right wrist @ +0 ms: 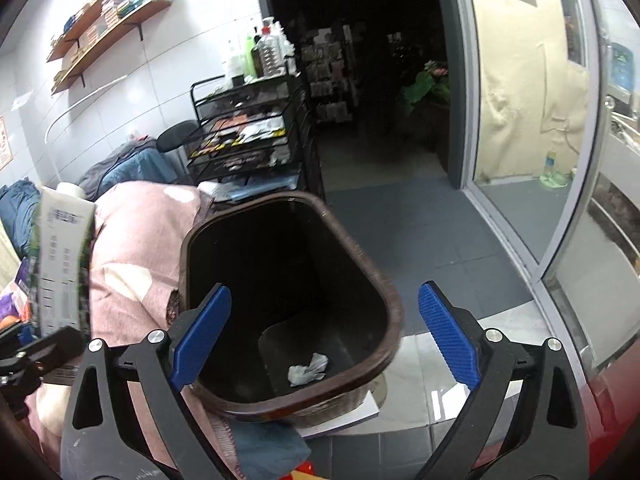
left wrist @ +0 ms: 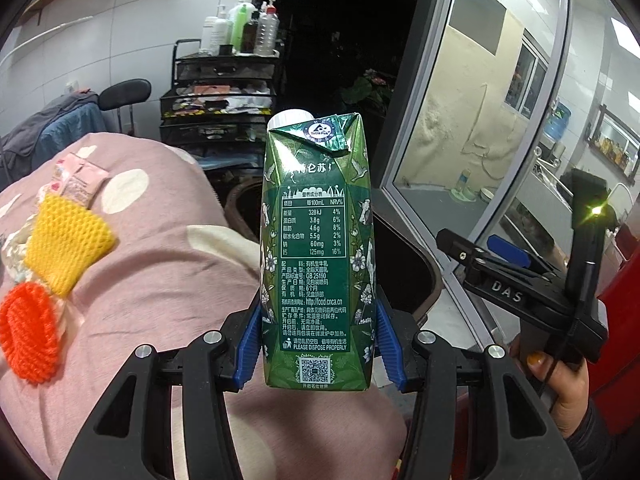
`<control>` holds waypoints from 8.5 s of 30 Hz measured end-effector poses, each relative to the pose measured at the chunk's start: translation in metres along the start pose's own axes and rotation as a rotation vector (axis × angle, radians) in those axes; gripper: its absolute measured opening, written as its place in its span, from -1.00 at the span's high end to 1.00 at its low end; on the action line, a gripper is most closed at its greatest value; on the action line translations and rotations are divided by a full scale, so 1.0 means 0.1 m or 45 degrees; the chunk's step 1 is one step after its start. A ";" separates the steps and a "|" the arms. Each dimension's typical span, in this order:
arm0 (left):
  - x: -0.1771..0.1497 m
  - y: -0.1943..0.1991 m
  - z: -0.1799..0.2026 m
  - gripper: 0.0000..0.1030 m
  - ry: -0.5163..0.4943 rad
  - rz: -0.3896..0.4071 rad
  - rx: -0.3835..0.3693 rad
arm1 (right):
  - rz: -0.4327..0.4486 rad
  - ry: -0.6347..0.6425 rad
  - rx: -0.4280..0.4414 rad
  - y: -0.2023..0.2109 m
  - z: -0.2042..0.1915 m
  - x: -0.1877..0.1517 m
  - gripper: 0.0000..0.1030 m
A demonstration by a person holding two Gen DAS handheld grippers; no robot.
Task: Collect trash
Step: 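Lower the green carton into the brown bin and open the left tool, then move both tools back over the table toward the remaining trash, then grasp the white tissue with the left tool while the right tool grasps the orange foam net, then carry both items to the brown bin while the right tool drops the orange net inside, then lower the white tissue into the brown bin and open the left tool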
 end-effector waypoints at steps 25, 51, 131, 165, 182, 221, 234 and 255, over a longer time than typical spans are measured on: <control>0.30 -0.89 0.32 -0.53 -0.043 -0.286 -0.035 | 0.013 -0.066 -0.117 0.08 0.47 0.06 -0.89; -0.02 0.38 -0.33 -0.87 -0.021 0.156 0.297 | -0.025 0.061 0.135 0.12 -0.41 -0.02 -0.89; -1.47 2.36 -2.56 0.48 0.648 0.330 0.894 | -0.249 0.628 0.733 0.35 -3.04 -0.52 0.43; -0.72 1.44 -1.33 0.48 0.277 0.295 0.507 | -0.133 0.317 0.547 0.25 -1.78 -0.12 0.43; -0.42 0.96 -0.88 0.48 0.127 0.237 0.364 | -0.194 0.109 0.294 -0.31 -0.95 0.07 0.43; 0.29 -0.07 -0.13 0.48 -0.055 0.056 0.091 | -0.078 -0.025 0.135 -0.10 -0.22 0.01 -0.82; 0.42 -0.54 0.06 0.46 -0.100 -0.087 0.070 | -0.090 -0.095 0.096 -0.10 0.06 -0.03 -0.82; 0.46 -0.32 0.01 -0.89 -0.070 0.020 0.067 | -0.118 -0.084 0.105 -0.12 0.01 -0.08 -0.89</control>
Point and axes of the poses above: each gripper's, at about its wrist camera, not at the fingertips, and y roughly against the way its jaws point, z to its right, x to its top, the point moved 2 cm from there along -y, roughly the way its jaws point, and after that the axes turned 4 degrees about -z, right-handed, at the moved point
